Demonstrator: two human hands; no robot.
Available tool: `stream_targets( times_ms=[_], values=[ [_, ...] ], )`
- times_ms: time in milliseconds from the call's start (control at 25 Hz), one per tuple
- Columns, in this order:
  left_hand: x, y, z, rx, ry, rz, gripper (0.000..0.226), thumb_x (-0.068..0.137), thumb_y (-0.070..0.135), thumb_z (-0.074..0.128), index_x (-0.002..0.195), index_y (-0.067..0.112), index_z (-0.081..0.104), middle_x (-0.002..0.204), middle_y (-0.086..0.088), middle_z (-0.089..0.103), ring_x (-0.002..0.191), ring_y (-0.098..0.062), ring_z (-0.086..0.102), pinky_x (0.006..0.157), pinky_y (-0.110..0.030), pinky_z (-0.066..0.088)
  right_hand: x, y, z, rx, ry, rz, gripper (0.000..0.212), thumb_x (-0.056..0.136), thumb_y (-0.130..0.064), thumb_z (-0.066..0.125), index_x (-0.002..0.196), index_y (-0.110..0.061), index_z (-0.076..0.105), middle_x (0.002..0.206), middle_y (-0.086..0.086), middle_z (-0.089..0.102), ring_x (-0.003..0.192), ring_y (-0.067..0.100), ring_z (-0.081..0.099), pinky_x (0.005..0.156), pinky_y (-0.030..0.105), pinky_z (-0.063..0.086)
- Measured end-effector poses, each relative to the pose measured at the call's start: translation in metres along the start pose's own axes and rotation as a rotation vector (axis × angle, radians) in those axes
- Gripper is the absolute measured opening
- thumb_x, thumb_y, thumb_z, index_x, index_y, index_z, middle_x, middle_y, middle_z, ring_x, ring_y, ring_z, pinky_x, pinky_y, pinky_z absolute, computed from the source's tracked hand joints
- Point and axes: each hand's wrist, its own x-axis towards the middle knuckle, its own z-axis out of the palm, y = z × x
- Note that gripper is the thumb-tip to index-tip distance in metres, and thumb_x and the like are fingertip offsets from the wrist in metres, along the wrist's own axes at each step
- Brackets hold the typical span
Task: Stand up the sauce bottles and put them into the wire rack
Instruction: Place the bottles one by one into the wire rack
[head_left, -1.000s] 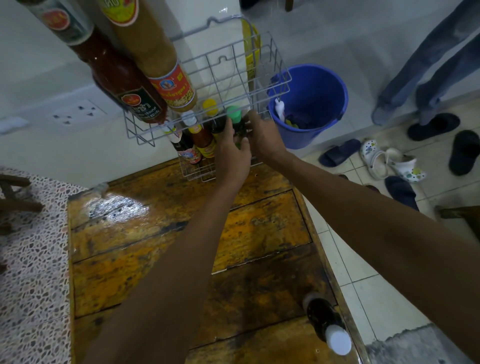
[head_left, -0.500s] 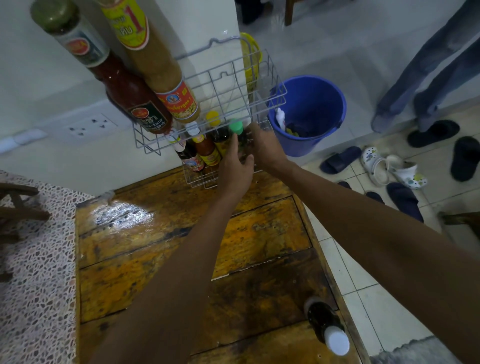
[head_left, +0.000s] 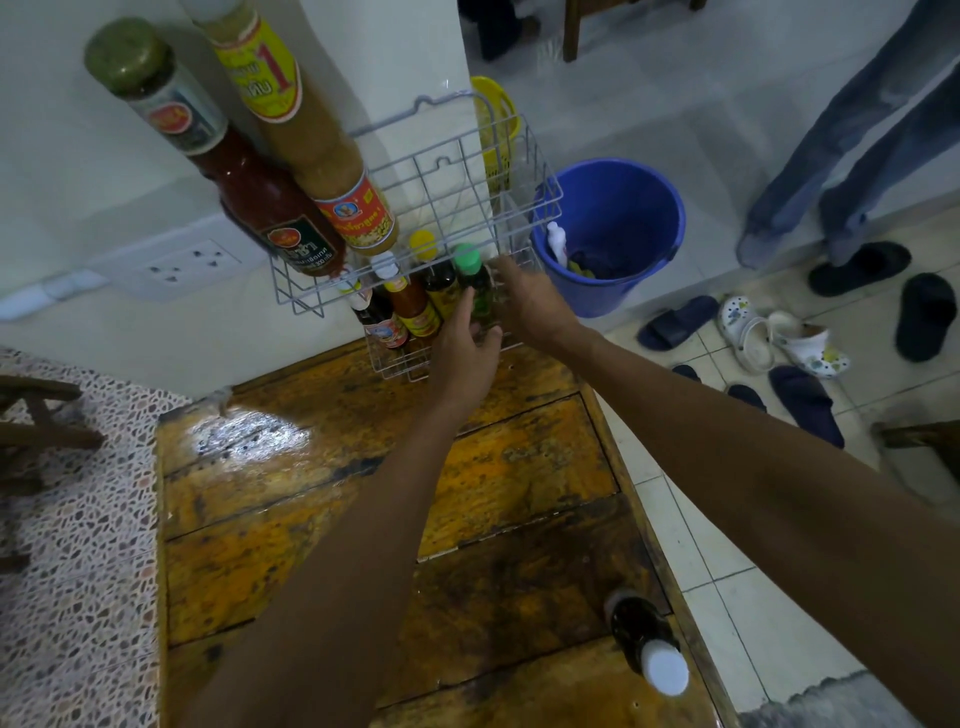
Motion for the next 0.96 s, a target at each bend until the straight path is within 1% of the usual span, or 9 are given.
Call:
stream_targets(
  times_ms=[120,200,320,400,440,560,680,840,960],
  values=[
    [-0.051,-0.017,-0.001,0.083,-0.023,0.036,0.053,0.106,0.024,0.058,0.156,0.020,0.042,0.155,-0.004,0.049,0.138,-0.021,0.052,0.110,-0.045,0.049,-0.044,-0.014,-0.027,0.026,0.091,0.002,0.043,0.095,-0.009,0.059,0.136,-0.015,0.049,0.114,0.013,0.069,0.094,0.031,0.068,0.072,0.045,0.058],
    [-0.101,-0.032,0.003,0.146,-0.062,0.074,0.043,0.104,0.022,0.061,0.146,0.027,0.053,0.147,-0.002,0.053,0.135,-0.019,0.052,0.110,-0.041,0.048,-0.102,-0.014,-0.044,0.063,0.123,0.000,0.030,0.101,-0.018,0.054,0.130,-0.024,0.051,0.116,0.004,0.066,0.094,0.020,0.065,0.072,0.036,0.055],
    [-0.178,-0.043,0.009,0.161,-0.349,0.102,0.059,0.097,0.015,0.066,0.133,0.057,0.047,0.147,0.006,0.050,0.133,-0.016,0.055,0.104,-0.030,0.051,-0.218,0.007,-0.055,0.067,0.006,0.049,0.031,0.103,-0.021,0.052,0.132,-0.030,0.049,0.113,-0.003,0.067,0.091,0.016,0.066,0.074,0.036,0.056],
    [-0.220,-0.042,0.018,0.136,-0.575,0.075,0.068,0.090,0.023,0.073,0.140,0.058,0.044,0.148,0.015,0.044,0.133,-0.008,0.050,0.109,-0.031,0.048,-0.292,0.030,-0.054,0.093,-0.140,0.081,0.038,0.102,-0.025,0.053,0.137,-0.036,0.046,0.118,-0.007,0.068,0.097,0.013,0.068,0.081,0.038,0.058],
    [-0.238,-0.040,0.025,0.144,-0.627,0.078,0.071,0.086,0.031,0.078,0.144,0.054,0.045,0.146,0.018,0.043,0.134,-0.004,0.046,0.112,-0.030,0.044,-0.324,0.039,-0.052,0.103,-0.224,0.076,0.045,0.099,-0.029,0.056,0.141,-0.040,0.043,0.127,-0.010,0.065,0.106,0.010,0.067,0.087,0.037,0.058],
    [-0.275,-0.034,0.050,0.170,-0.558,0.132,0.069,0.081,0.049,0.082,0.143,0.047,0.051,0.141,0.024,0.045,0.131,0.000,0.046,0.114,-0.030,0.039,-0.390,0.039,-0.043,0.183,-0.381,0.062,0.069,0.090,-0.030,0.070,0.147,-0.051,0.036,0.142,-0.020,0.054,0.125,0.000,0.055,0.103,0.026,0.050],
    [-0.285,-0.027,0.062,0.111,-0.443,0.116,0.052,0.086,0.043,0.079,0.133,0.049,0.058,0.131,0.033,0.053,0.121,0.007,0.051,0.109,-0.026,0.041,-0.410,0.022,-0.031,0.321,-0.301,0.129,0.061,0.089,-0.034,0.073,0.136,-0.060,0.043,0.133,-0.033,0.056,0.122,-0.007,0.055,0.101,0.015,0.046],
    [-0.284,-0.028,0.061,0.135,-0.411,0.195,0.052,0.092,0.038,0.076,0.140,0.045,0.056,0.142,0.028,0.056,0.130,0.006,0.051,0.114,-0.031,0.045,-0.404,0.008,-0.020,0.275,-0.155,0.187,0.052,0.089,-0.033,0.077,0.124,-0.055,0.045,0.114,-0.036,0.055,0.099,-0.014,0.056,0.099,0.029,0.055],
    [-0.272,-0.016,0.050,0.124,-0.332,0.247,0.054,0.094,0.032,0.075,0.143,0.042,0.055,0.144,0.024,0.057,0.133,0.002,0.052,0.115,-0.036,0.046,-0.376,-0.004,-0.033,0.311,-0.077,0.113,0.050,0.086,-0.026,0.079,0.129,-0.039,0.054,0.116,-0.027,0.062,0.104,-0.010,0.060,0.098,0.032,0.055]
  ],
)
